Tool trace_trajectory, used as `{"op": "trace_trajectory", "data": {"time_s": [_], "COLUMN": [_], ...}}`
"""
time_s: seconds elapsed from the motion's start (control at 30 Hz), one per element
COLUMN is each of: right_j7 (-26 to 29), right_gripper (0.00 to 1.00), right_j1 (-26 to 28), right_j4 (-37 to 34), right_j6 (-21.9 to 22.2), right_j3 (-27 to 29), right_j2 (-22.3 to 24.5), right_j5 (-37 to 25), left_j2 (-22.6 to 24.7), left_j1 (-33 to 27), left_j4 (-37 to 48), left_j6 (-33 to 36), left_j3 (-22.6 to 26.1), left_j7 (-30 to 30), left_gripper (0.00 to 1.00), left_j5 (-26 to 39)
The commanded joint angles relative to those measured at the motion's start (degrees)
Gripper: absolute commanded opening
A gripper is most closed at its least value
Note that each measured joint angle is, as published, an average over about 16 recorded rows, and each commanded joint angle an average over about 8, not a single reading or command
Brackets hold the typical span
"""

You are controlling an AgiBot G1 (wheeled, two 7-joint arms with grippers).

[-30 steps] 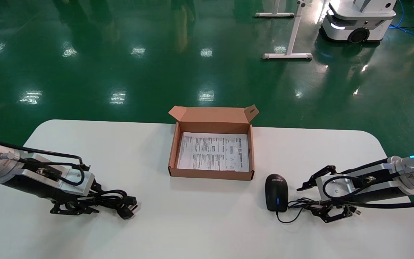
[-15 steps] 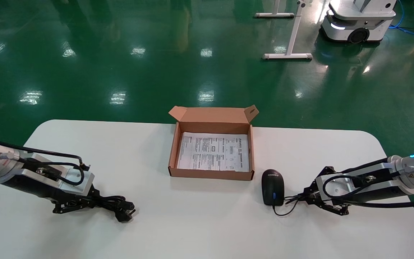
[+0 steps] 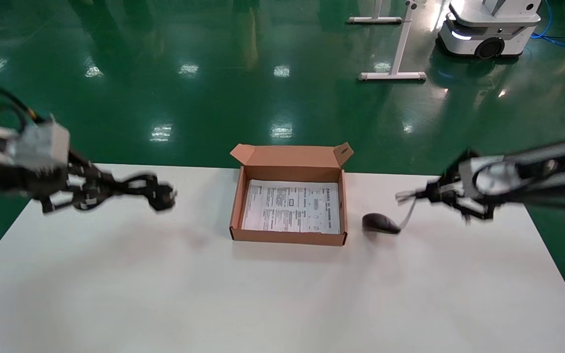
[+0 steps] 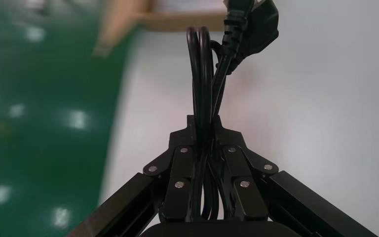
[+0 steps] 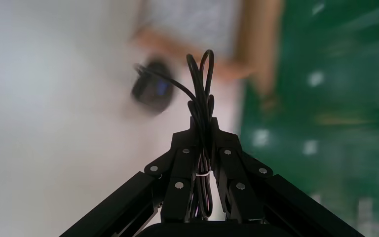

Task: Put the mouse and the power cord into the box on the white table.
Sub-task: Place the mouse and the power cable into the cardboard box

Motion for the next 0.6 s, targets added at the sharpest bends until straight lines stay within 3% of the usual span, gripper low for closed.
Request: {"op": "trace_trajectory", "data": {"time_s": [0.03,0.3,0.6], "right_j7": [0.27,2.46,1.51], "right_gripper": [0.0,0.0,0.0], "right_j1": [2.72,4.78,2.89], "right_j4": [0.93,2.07,1.3], "right_j6": [-0.99,1.79,7.17], "right_j3": [0.44,2.31,3.17], "right_j2": [0.36,-5.52,-12.07], "right_j5": [0.56,3.3,4.6], "left_j2": [-1.31,2.56,5.99], "left_j1": [-2.94,-8.22,-8.6], "left_j4": [-0.32,-3.36,-6.63], "left_j6": [0.36,-2.23,-6.06], "left_j3": [-0.65,-2.41,-3.64], "left_j7": [-1.54,-10.8,-14.29], "left_gripper": [0.0,0.0,0.0], "left_j5": [-0.97,-3.93,-5.7]}}
